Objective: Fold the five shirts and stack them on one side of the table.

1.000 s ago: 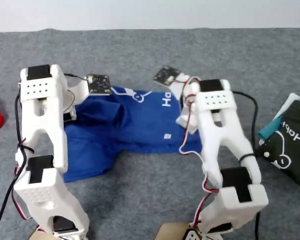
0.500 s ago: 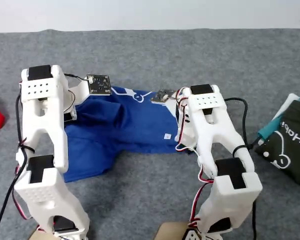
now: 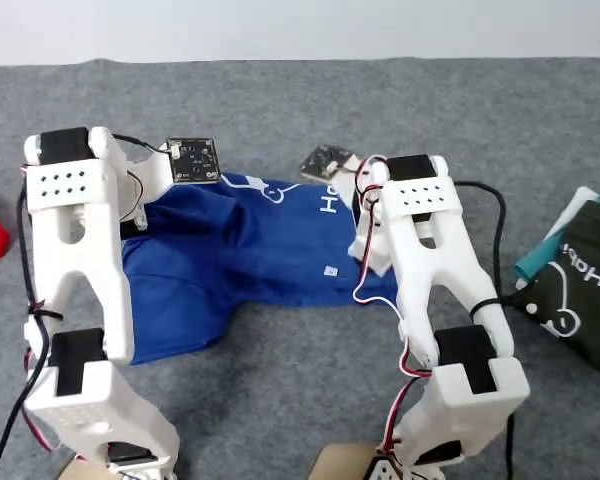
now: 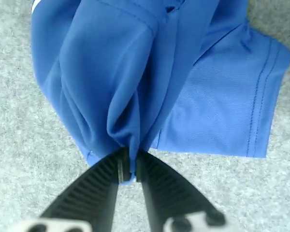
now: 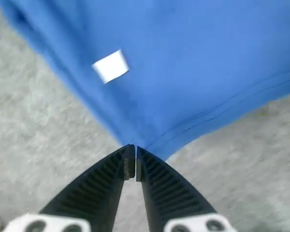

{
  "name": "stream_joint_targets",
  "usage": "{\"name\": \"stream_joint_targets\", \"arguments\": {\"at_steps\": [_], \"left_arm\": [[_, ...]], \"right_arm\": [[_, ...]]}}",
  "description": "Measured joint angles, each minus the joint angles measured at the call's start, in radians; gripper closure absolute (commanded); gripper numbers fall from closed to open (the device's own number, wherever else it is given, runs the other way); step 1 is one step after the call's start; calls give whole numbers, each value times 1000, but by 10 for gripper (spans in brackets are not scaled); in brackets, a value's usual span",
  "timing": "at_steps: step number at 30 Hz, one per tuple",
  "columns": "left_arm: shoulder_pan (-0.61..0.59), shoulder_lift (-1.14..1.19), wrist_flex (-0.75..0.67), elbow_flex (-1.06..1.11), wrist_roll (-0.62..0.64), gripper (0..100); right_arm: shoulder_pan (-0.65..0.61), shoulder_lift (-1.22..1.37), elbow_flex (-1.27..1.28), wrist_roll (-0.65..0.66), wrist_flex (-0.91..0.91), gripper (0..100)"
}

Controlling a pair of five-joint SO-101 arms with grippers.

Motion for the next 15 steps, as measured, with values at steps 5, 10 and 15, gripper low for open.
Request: {"name": "stream_joint_targets", "arguments": {"at_steps": [5, 10, 15], "left_arm": [[0, 0, 0, 0, 23, 996], [0, 0, 0, 0, 46, 996], [0, 0, 0, 0, 49, 996]], "right_arm": [[0, 94, 54, 0, -89, 989], [0, 190, 66, 0, -97, 989], [0, 195, 66, 0, 3, 989]]}}
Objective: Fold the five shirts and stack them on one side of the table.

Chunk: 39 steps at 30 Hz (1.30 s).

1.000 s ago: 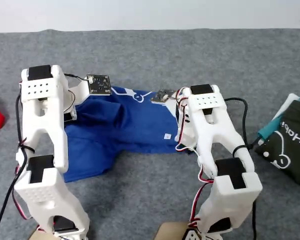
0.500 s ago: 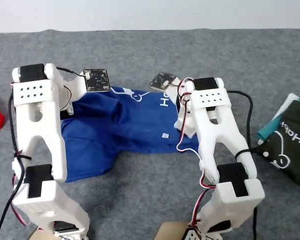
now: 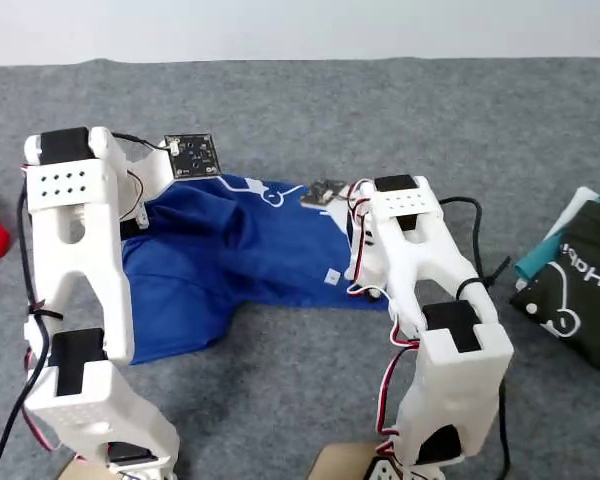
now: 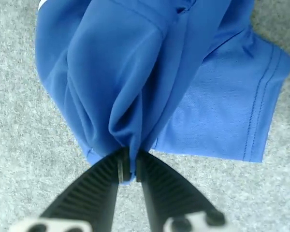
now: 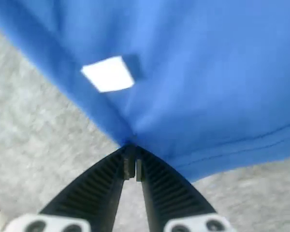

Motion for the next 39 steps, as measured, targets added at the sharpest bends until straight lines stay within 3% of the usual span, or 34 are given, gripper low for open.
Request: {"name": "stream_joint_targets", "arguments": {"at_steps": [8, 14, 20, 27, 30, 35, 39], "left_arm": [[0, 0, 0, 11, 0, 990], [0, 0, 0, 64, 0, 786], [0, 0, 0, 69, 57, 750], [-20, 0, 0, -2, 104, 758], [-58, 0, 0, -124, 172, 827], [-132, 0, 2, -331, 334, 985], [-189, 0, 3, -420, 511, 996]], "right_arm": [[0, -58, 0, 0, 71, 989], [-18, -87, 0, 0, 71, 989], [-15, -87, 0, 0, 71, 989], [-15, -87, 0, -2, 80, 989], [-32, -109, -3, -21, 80, 989], [-104, -135, -124, -216, 80, 989], [-160, -135, -239, -417, 35, 989]]}}
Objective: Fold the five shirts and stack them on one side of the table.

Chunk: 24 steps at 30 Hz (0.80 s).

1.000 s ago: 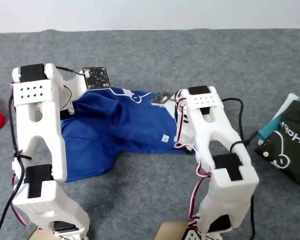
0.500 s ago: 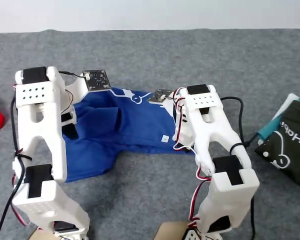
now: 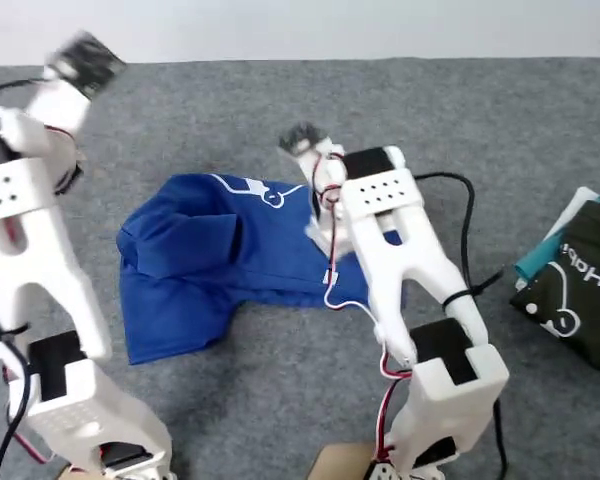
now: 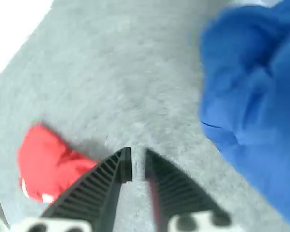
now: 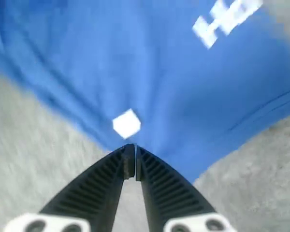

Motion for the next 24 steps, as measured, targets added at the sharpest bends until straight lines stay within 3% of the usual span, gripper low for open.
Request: {"name": "stream_joint_targets", "arguments": {"at_steps": [6, 11, 18, 24], "left_arm": [[-133, 0, 3, -133, 281, 996], [-273, 0, 5, -161, 519, 996], [-459, -38, 5, -147, 565, 996], [-500, -235, 6, 35, 565, 996]], "right_arm": [[-55, 5, -103, -247, -98, 976], [-121, 71, -127, -319, -167, 829], [-221, 164, -218, -402, -172, 858], [-288, 288, -331, -405, -178, 858]]}}
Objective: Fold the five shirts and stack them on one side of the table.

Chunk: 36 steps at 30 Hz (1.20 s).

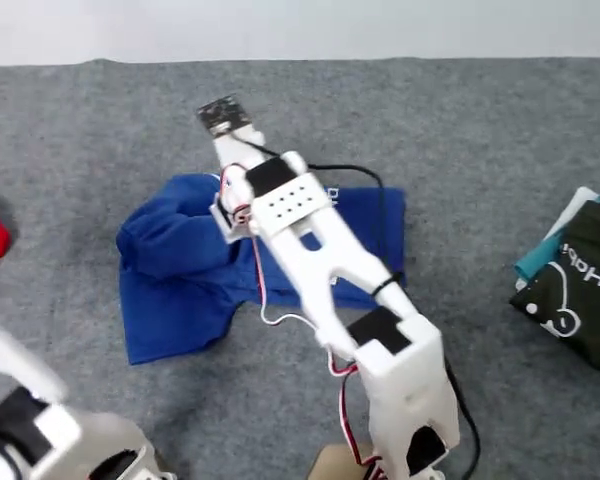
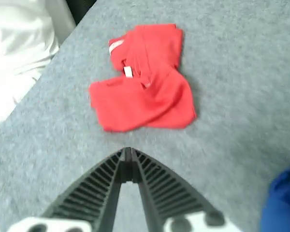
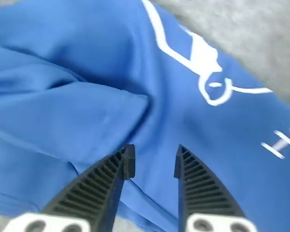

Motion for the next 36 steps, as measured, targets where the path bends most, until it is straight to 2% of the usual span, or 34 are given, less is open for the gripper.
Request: {"name": "stream_joint_targets", "arguments": {"at_steps": [10, 15, 18, 26, 32, 36], "left_arm": [[-2, -285, -12, 387, -3, 996], [-2, -373, -23, 496, -38, 996], [-2, -407, -52, 559, -38, 996], [-2, -486, -130, 692, -38, 996], [-2, -540, -140, 772, -38, 995], [28, -577, -152, 810, -38, 995]], "right_arm": [[-63, 173, -115, 0, 0, 864], [-63, 198, -115, -5, 0, 994], [-63, 199, -143, -5, 9, 988], [-63, 198, -430, -2, 253, 988], [-78, 198, -644, 52, 440, 988], [-77, 198, -724, 61, 477, 988]]}}
